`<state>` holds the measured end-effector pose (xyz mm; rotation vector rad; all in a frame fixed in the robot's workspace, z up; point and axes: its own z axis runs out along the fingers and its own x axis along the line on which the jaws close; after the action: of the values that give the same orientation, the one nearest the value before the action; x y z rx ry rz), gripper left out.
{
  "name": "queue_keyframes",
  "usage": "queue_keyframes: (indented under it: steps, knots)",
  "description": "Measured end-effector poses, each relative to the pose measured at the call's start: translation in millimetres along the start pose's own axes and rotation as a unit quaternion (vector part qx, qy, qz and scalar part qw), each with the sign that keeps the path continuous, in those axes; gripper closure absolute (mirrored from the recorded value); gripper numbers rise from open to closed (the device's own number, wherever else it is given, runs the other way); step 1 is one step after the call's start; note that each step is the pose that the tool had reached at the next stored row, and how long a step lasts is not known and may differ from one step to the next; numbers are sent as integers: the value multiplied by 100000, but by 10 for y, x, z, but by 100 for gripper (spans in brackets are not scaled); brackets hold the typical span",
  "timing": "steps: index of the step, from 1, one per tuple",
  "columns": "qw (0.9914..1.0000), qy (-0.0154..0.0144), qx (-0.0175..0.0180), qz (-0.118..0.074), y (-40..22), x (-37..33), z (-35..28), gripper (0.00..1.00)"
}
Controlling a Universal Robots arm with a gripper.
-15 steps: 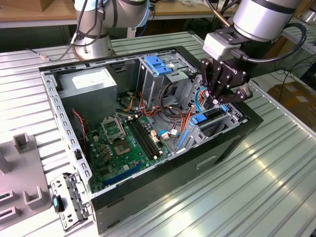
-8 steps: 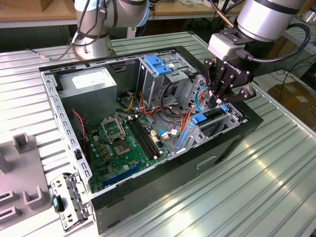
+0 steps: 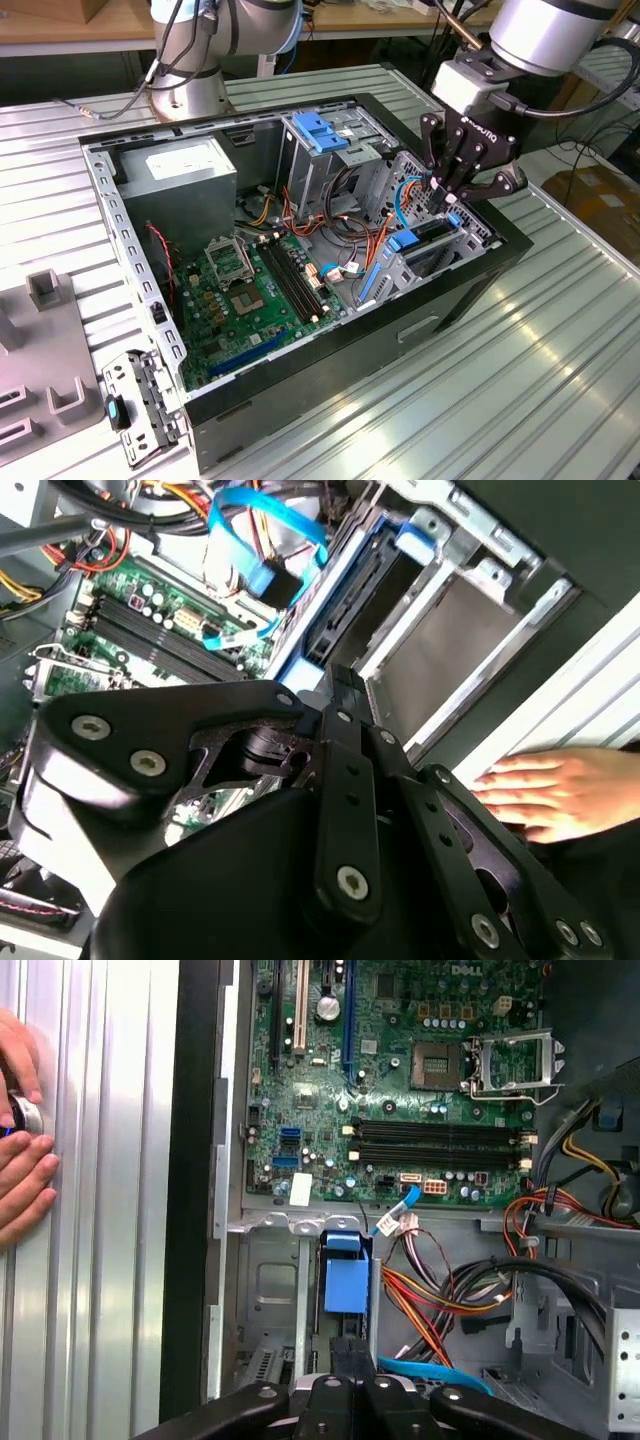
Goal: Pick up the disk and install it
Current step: 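Insert the first disk wire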
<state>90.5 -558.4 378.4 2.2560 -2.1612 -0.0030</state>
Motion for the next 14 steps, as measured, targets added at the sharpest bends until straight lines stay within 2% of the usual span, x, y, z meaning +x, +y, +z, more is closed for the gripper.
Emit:
queue_keyframes:
  steps: [3,6,9,10,11,13,14]
  knots:
    - [99998,11,6,-706,-169,-2,7,89]
    - [99996,17,10,-934,-282,-7,7,89]
    - [99988,21,8,-1553,-313,-27,6,89]
    - [99968,31,9,-2538,-313,-28,6,89]
    - [99884,61,34,-4822,-316,-28,6,89]
    - [99788,82,53,-6509,-316,-28,6,89]
    - [99707,95,61,-7654,-319,-28,6,89]
